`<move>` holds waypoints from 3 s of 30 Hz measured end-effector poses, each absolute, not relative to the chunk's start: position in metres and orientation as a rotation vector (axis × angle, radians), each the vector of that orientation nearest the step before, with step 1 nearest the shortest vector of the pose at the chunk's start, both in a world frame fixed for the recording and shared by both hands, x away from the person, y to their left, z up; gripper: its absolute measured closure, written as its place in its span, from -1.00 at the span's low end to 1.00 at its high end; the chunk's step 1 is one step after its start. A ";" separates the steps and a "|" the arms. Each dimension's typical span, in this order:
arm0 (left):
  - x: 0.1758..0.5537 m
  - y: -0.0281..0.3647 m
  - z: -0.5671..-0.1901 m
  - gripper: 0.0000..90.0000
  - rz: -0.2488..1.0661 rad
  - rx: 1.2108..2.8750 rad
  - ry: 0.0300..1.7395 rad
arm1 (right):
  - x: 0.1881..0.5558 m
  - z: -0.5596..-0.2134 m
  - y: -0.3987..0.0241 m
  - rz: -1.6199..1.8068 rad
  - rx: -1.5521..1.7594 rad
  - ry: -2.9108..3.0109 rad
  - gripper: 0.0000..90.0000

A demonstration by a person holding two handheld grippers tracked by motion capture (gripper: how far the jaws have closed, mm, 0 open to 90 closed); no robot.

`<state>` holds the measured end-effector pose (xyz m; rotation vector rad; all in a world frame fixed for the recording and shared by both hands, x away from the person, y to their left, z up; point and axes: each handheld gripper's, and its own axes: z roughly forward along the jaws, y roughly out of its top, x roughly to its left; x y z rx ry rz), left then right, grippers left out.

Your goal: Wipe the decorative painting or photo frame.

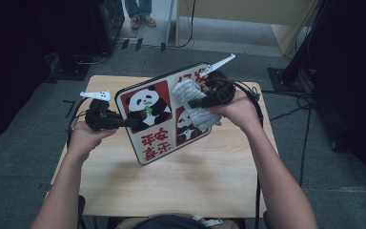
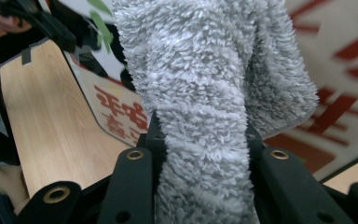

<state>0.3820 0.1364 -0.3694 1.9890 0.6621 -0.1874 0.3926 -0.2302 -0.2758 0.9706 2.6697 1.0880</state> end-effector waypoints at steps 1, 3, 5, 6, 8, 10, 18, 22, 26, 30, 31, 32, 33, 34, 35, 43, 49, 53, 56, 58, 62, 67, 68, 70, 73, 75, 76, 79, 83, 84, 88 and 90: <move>0.382 0.136 -0.369 0.72 -0.188 1.989 0.662 | 0.394 -0.271 -0.229 1.085 0.964 2.668 0.51; 0.382 0.136 -0.369 0.72 -0.188 1.988 0.663 | 0.397 -0.261 -0.226 1.075 0.946 2.661 0.51; 0.382 0.136 -0.369 0.72 -0.187 1.989 0.663 | 0.400 -0.253 -0.222 1.037 0.929 2.668 0.51; 0.382 0.136 -0.369 0.72 -0.187 1.989 0.663 | 0.401 -0.249 -0.220 1.033 0.927 2.666 0.51; 0.382 0.137 -0.370 0.72 -0.190 1.987 0.663 | 0.404 -0.242 -0.218 1.027 0.921 2.665 0.51; 0.383 0.137 -0.370 0.71 -0.192 1.987 0.663 | 0.407 -0.234 -0.216 1.020 0.908 2.663 0.51; 0.383 0.137 -0.370 0.71 -0.196 1.986 0.661 | 0.419 -0.204 -0.209 1.015 0.908 2.605 0.51; 0.383 0.137 -0.370 0.71 -0.197 1.987 0.660 | 0.427 -0.195 -0.205 1.032 0.911 2.575 0.51; 0.383 0.137 -0.370 0.71 -0.201 1.985 0.660 | 0.434 -0.203 -0.197 1.006 0.922 2.595 0.51; 0.384 0.138 -0.370 0.71 -0.203 1.985 0.661 | 0.436 -0.215 -0.191 0.991 0.926 2.617 0.51; 0.384 0.138 -0.370 0.71 -0.203 1.985 0.662 | 0.436 -0.217 -0.191 0.996 0.925 2.618 0.51; 0.384 0.138 -0.370 0.71 -0.203 1.985 0.663 | 0.436 -0.218 -0.191 1.004 0.926 2.616 0.51; 0.384 0.138 -0.370 0.71 -0.203 1.985 0.662 | 0.436 -0.219 -0.191 1.007 0.928 2.620 0.51; 0.384 0.138 -0.370 0.71 -0.203 1.985 0.660 | 0.436 -0.219 -0.192 1.004 0.929 2.623 0.51; 0.384 0.138 -0.370 0.71 -0.202 1.985 0.659 | 0.435 -0.220 -0.192 1.000 0.928 2.626 0.51; 0.384 0.138 -0.370 0.71 -0.201 1.985 0.655 | 0.430 -0.227 -0.192 0.974 0.911 2.644 0.51; 0.384 0.138 -0.370 0.71 -0.201 1.987 0.651 | 0.427 -0.232 -0.193 0.970 0.905 2.652 0.51; 0.384 0.138 -0.370 0.71 -0.198 1.990 0.648 | 0.426 -0.239 -0.193 0.972 0.901 2.663 0.51; 0.384 0.138 -0.370 0.71 -0.194 1.993 0.643 | 0.424 -0.245 -0.192 0.973 0.898 2.669 0.50; 0.384 0.138 -0.370 0.71 -0.193 1.995 0.640 | 0.424 -0.247 -0.192 0.982 0.893 2.669 0.51; 0.384 0.138 -0.370 0.71 -0.192 1.996 0.638 | 0.422 -0.250 -0.192 0.983 0.900 2.674 0.51; 0.384 0.138 -0.370 0.71 -0.192 1.996 0.638 | 0.421 -0.259 -0.192 0.989 0.902 2.688 0.51; 0.384 0.138 -0.370 0.71 -0.192 1.996 0.638 | 0.420 -0.261 -0.192 0.994 0.905 2.691 0.51; 0.384 0.138 -0.370 0.71 -0.192 1.996 0.638 | 0.419 -0.263 -0.192 0.998 0.911 2.689 0.50; 0.384 0.138 -0.370 0.71 -0.192 1.997 0.637 | 0.419 -0.266 -0.193 1.010 0.912 2.691 0.50; 0.384 0.138 -0.370 0.71 -0.191 1.997 0.638 | 0.418 -0.269 -0.193 1.008 0.914 2.696 0.51; 0.384 0.138 -0.370 0.71 -0.191 1.997 0.638 | 0.418 -0.270 -0.193 1.006 0.913 2.698 0.51; 0.384 0.138 -0.370 0.72 -0.190 1.997 0.639 | 0.417 -0.276 -0.193 1.014 0.911 2.704 0.51; 0.384 0.138 -0.370 0.71 -0.194 1.998 0.638 | 0.415 -0.281 -0.194 1.023 0.917 2.703 0.51; 0.384 0.138 -0.370 0.71 -0.194 1.997 0.638 | 0.415 -0.282 -0.195 1.023 0.921 2.704 0.51; 0.384 0.138 -0.370 0.71 -0.193 1.997 0.638 | 0.412 -0.289 -0.196 1.016 0.927 2.708 0.51; 0.384 0.138 -0.370 0.71 -0.195 1.997 0.641 | 0.412 -0.293 -0.196 1.018 0.933 2.709 0.51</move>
